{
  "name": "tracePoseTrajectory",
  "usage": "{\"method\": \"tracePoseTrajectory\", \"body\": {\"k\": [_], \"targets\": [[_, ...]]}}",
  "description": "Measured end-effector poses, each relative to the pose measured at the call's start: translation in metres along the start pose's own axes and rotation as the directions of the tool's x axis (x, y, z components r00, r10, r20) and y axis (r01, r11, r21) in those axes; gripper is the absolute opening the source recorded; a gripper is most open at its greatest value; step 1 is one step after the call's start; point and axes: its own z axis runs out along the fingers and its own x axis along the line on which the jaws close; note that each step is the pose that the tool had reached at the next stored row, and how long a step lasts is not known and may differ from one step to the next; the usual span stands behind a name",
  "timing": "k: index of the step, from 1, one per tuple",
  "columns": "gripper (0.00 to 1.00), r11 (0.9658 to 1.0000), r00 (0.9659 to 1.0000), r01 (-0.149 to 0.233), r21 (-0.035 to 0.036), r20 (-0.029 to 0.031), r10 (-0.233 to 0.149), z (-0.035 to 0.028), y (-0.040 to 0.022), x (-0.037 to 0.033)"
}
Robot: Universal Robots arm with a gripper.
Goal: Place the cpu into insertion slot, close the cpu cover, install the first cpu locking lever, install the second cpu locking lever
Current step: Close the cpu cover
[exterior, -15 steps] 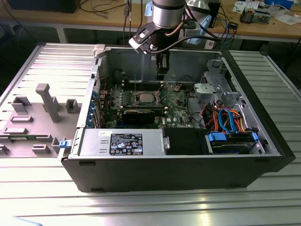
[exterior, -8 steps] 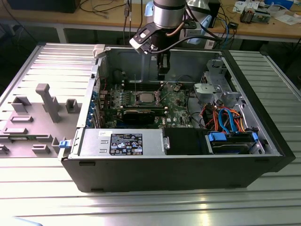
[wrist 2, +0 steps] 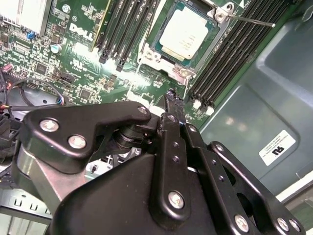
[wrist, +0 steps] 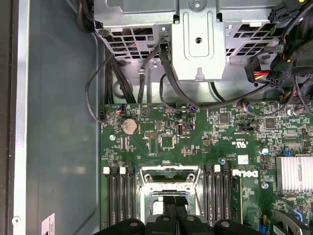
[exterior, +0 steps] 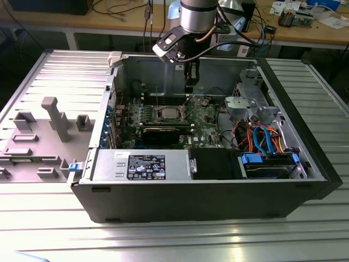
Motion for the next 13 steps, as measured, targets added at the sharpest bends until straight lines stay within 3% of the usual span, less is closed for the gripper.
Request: {"method": "tracePoseTrajectory", "body": {"k": [13], "targets": [[0.11, 1.0000, 1.0000, 0.000, 0.0000, 0.0001, 0.000, 0.0001, 0.0047, 0.0001]]}}
